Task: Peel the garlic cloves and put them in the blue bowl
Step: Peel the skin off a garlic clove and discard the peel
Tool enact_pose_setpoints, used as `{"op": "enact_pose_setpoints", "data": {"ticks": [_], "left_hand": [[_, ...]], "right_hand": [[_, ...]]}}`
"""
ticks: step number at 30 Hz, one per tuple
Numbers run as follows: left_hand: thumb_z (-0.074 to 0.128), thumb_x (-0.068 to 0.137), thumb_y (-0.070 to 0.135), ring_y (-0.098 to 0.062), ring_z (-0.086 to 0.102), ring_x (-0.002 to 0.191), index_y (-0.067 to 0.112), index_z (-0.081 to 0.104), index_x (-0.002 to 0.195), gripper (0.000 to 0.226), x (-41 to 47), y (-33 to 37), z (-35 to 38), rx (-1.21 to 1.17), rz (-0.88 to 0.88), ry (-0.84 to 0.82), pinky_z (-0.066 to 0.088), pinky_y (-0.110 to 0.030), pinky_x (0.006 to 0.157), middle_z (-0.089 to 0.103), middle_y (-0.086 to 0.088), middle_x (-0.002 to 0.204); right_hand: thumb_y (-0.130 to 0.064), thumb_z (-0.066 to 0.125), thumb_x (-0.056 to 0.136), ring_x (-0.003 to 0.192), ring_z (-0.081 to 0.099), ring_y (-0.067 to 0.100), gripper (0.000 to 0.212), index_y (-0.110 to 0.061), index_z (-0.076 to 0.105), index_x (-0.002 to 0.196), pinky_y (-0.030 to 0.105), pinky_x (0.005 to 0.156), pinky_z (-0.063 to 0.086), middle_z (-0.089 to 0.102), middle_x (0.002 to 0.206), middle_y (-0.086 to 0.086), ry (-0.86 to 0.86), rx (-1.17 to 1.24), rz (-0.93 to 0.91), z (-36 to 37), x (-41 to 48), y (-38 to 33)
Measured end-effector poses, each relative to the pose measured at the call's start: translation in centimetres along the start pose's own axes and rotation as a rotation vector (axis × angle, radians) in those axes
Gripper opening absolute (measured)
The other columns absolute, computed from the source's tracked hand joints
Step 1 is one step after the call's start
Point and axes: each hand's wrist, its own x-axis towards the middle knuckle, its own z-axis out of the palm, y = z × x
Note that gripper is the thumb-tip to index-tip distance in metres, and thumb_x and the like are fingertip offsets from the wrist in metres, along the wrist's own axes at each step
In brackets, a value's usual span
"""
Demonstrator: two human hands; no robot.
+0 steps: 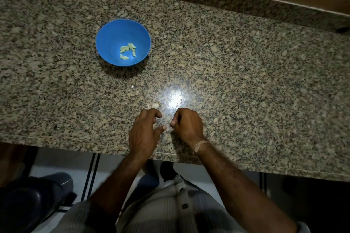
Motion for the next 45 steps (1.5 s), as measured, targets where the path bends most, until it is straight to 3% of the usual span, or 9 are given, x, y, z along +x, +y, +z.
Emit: {"op": "enact_pose_setpoints", "data": {"ticks": [11,16,22,28,33,37,40,43,45], "left_hand": [[0.079,0.088,0.033,-0.013,0.06,0.096,0.038,0.057,0.11,0.031,0.3,-0.6,-0.3,0.012,0.057,-0.005,0.051,-0.036,0.066,0.053,0.015,0.105],[0.069,0.099,0.029,-0.011,0.071,0.081,0.029,0.073,0.094,0.007,0.1,0.3,-0.7,-0.484,-0.116,-0.12,0.059,-0.039,0.073,0.075,0.009,0.086],[0.068,0.1,0.015,-0.019,0.073,0.082,0.008,0.073,0.096,0.01,-1.2,1.4,-1.8,-0.752,-0.163,-0.135,0.057,-0.028,0.073,0.076,-0.009,0.088],[0.07,0.098,0.009,-0.019,0.07,0.078,0.01,0.07,0.092,0.006,-0.7,1.8,-2.6,-0.704,-0.104,-0.158,0.056,-0.026,0.069,0.073,-0.009,0.085],[0.069,0.098,0.009,-0.021,0.073,0.073,0.012,0.07,0.087,0.012,-0.5,2.5,-3.0,-0.616,-0.048,-0.141,0.059,-0.032,0.067,0.074,-0.004,0.077],[0.06,0.106,0.019,-0.015,0.066,0.07,0.01,0.066,0.087,0.021,-0.8,2.6,-2.9,-0.599,-0.084,-0.122,0.053,-0.027,0.063,0.07,-0.003,0.077],[0.046,0.111,0.028,-0.013,0.042,0.052,0.012,0.05,0.085,0.032,-1.1,3.2,-2.2,-0.662,-0.23,-0.234,0.034,-0.027,0.046,0.049,-0.002,0.064],[0.04,0.112,0.033,-0.008,0.035,0.048,0.02,0.044,0.085,0.031,-1.0,4.0,-2.2,-0.837,-0.436,-0.359,0.025,-0.023,0.046,0.041,0.001,0.065],[0.039,0.113,0.034,-0.006,0.037,0.049,0.02,0.045,0.088,0.029,-1.2,4.6,-2.7,-0.828,-0.416,-0.378,0.026,-0.023,0.045,0.042,0.004,0.066]], "right_hand": [[-0.006,0.072,0.086,0.083,0.068,0.019,0.013,-0.017,0.068,0.08,0.031,0.065,0.051,0.073,0.085,-0.001,0.097,-0.115,0.053,1.0,-0.9,-1.1],[-0.006,0.076,0.093,0.061,0.066,0.016,0.01,0.001,0.069,0.09,0.035,0.063,0.06,0.07,0.072,0.01,-0.147,1.053,0.312,-0.8,-2.6,-1.1],[-0.007,0.074,0.093,0.056,0.063,0.008,0.018,-0.009,0.064,0.078,0.02,0.056,0.057,0.069,0.067,0.004,-0.286,1.379,0.501,-0.2,-3.7,-1.2],[-0.006,0.07,0.096,0.061,0.064,0.007,0.009,-0.006,0.07,0.087,0.02,0.061,0.057,0.07,0.072,0.003,-0.341,1.4,0.464,-0.1,-3.5,-0.1],[-0.014,0.066,0.101,0.059,0.059,0.011,0.023,-0.009,0.067,0.079,0.021,0.058,0.052,0.065,0.068,0.004,-0.337,1.303,0.366,0.1,-3.7,-0.4],[-0.013,0.07,0.1,0.065,0.061,0.029,0.02,-0.008,0.067,0.08,0.043,0.068,0.053,0.067,0.068,0.011,-0.231,1.137,0.229,-0.2,-4.0,-0.5],[-0.018,0.073,0.097,0.074,0.072,0.046,0.017,-0.011,0.067,0.082,0.061,0.072,0.06,0.074,0.074,0.017,-0.098,0.942,0.104,0.0,-4.2,-1.0],[-0.011,0.072,0.098,0.068,0.076,0.028,0.016,-0.007,0.067,0.083,0.045,0.066,0.064,0.076,0.073,0.009,-0.004,0.834,0.016,-0.3,-4.6,-1.2],[-0.008,0.071,0.098,0.064,0.074,0.021,0.017,-0.003,0.066,0.082,0.037,0.063,0.062,0.075,0.07,0.005,-0.011,0.859,0.031,-0.5,-4.7,-1.1]]}}
